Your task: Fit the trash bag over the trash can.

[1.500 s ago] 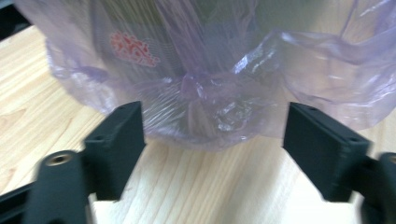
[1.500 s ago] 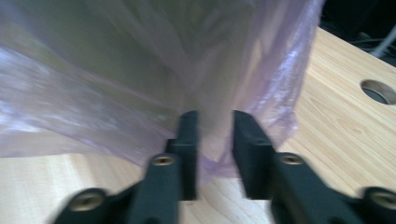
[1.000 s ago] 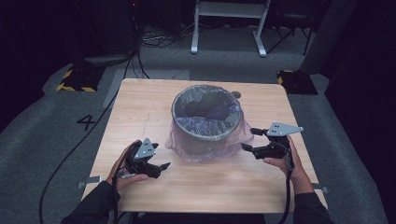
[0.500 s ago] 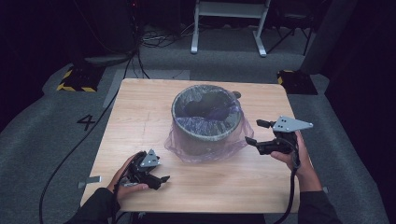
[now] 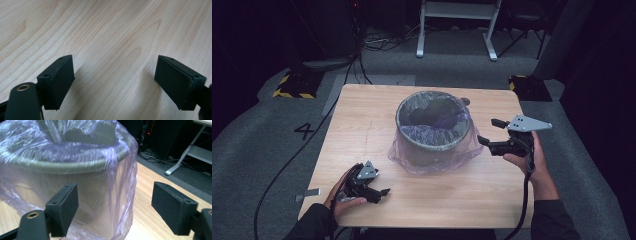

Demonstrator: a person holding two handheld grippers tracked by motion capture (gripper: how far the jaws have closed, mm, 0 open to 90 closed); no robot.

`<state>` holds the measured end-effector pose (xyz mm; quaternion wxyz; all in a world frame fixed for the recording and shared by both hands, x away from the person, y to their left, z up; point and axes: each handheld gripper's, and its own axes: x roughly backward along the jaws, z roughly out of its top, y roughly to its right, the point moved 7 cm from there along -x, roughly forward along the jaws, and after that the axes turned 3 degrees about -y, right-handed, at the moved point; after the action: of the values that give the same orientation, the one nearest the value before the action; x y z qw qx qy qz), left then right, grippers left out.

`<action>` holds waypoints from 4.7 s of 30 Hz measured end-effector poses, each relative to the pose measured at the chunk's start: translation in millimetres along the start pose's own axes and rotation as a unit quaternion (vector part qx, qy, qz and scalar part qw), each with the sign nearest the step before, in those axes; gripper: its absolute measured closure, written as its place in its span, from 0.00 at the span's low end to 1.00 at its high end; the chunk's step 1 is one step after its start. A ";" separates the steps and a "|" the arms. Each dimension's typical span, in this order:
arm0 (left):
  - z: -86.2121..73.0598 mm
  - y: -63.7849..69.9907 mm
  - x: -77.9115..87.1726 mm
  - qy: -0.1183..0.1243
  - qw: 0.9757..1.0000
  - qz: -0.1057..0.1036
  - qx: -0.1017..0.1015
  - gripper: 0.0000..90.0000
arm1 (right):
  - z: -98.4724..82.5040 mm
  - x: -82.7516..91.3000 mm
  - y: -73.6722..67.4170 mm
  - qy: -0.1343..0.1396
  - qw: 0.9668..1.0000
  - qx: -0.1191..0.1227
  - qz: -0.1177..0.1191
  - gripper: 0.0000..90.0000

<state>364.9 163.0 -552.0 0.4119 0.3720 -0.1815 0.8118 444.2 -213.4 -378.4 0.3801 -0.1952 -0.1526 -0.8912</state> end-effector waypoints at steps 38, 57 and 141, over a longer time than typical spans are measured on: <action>-3.9 -0.8 1.5 0.010 1.000 -0.003 -0.004 0.17 | 82.5 -44.3 -50.6 0.003 0.996 0.033 0.079 0.19; -3.9 -0.8 1.5 0.011 1.000 -0.005 -0.006 0.17 | 84.7 -84.8 -66.8 -0.062 0.991 0.057 0.102 0.21; -3.9 -0.7 1.5 0.012 1.000 -0.007 -0.010 0.17 | 57.9 -128.2 -55.3 -0.276 0.958 0.024 0.078 0.21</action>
<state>363.0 166.6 -553.4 0.4234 0.3598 -0.1817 0.8114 498.2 -73.2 -393.9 0.3961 -0.4360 -0.2574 -0.7660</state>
